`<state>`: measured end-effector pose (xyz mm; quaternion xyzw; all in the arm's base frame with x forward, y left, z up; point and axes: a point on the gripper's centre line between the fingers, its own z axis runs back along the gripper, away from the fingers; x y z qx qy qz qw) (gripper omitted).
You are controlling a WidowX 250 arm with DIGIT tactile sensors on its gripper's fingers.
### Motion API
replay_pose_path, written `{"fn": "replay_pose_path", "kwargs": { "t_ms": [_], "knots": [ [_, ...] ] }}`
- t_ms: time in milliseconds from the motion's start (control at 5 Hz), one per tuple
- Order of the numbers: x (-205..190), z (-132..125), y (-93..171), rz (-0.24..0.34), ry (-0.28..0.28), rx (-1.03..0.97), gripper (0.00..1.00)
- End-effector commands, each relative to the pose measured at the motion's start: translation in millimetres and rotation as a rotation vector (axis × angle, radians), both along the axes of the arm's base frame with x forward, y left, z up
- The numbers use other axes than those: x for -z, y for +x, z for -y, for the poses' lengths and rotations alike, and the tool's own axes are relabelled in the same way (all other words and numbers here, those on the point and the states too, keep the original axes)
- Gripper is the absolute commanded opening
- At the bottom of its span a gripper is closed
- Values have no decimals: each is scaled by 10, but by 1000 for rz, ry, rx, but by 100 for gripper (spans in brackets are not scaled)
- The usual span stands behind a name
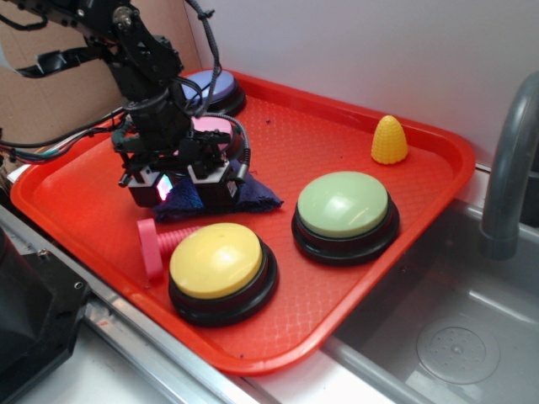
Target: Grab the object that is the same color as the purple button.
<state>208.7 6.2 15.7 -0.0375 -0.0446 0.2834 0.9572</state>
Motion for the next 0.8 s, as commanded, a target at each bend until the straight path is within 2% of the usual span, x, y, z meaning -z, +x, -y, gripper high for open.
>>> {"fn": "replay_pose_path", "kwargs": {
  "t_ms": [0, 400, 600],
  "knots": [
    [-65, 20, -22, 55, 32, -9, 0],
    [-318, -18, -23, 89, 82, -14, 0],
    [-724, -110, -10, 100, 140, 54, 0]
  ]
}}
